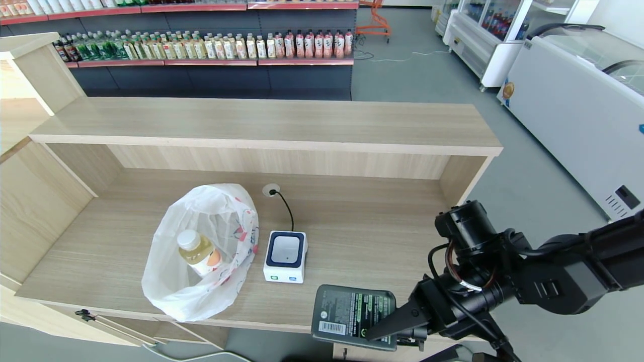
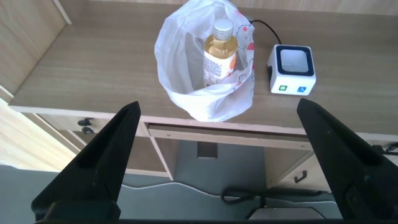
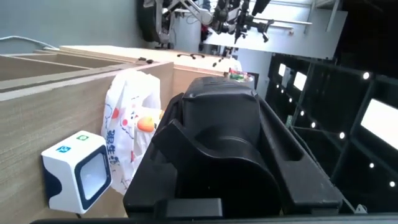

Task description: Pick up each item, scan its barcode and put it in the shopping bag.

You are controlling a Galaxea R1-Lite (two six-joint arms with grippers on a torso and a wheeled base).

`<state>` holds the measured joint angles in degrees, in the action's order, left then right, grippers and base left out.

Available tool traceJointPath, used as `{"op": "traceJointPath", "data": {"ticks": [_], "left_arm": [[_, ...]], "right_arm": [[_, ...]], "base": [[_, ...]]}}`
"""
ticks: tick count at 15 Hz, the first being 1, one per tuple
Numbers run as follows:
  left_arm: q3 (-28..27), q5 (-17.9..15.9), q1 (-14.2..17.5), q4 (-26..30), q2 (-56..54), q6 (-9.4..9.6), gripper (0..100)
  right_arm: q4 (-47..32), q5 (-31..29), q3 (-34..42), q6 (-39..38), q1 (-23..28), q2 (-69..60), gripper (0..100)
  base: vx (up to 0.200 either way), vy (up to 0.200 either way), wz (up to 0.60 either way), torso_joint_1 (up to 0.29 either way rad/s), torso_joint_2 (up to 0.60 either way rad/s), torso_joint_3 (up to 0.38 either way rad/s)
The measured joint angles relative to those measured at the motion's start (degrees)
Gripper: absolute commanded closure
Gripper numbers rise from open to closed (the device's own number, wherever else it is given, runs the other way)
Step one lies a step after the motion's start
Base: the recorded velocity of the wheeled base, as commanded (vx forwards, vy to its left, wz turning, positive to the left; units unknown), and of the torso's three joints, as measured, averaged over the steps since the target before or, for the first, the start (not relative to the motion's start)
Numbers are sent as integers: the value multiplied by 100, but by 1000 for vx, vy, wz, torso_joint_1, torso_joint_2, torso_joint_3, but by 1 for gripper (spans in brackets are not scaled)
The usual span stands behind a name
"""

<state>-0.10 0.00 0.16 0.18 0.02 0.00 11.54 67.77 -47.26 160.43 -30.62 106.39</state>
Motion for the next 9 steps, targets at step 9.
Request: {"op": "traceJointPath", "data": {"ticks": [9], "left_arm": [[0, 0, 0, 0, 0, 0, 0]], "right_arm": [[-6, 24, -623, -1, -20, 351, 100]], "base": [[0, 0, 0, 0, 0, 0]]}}
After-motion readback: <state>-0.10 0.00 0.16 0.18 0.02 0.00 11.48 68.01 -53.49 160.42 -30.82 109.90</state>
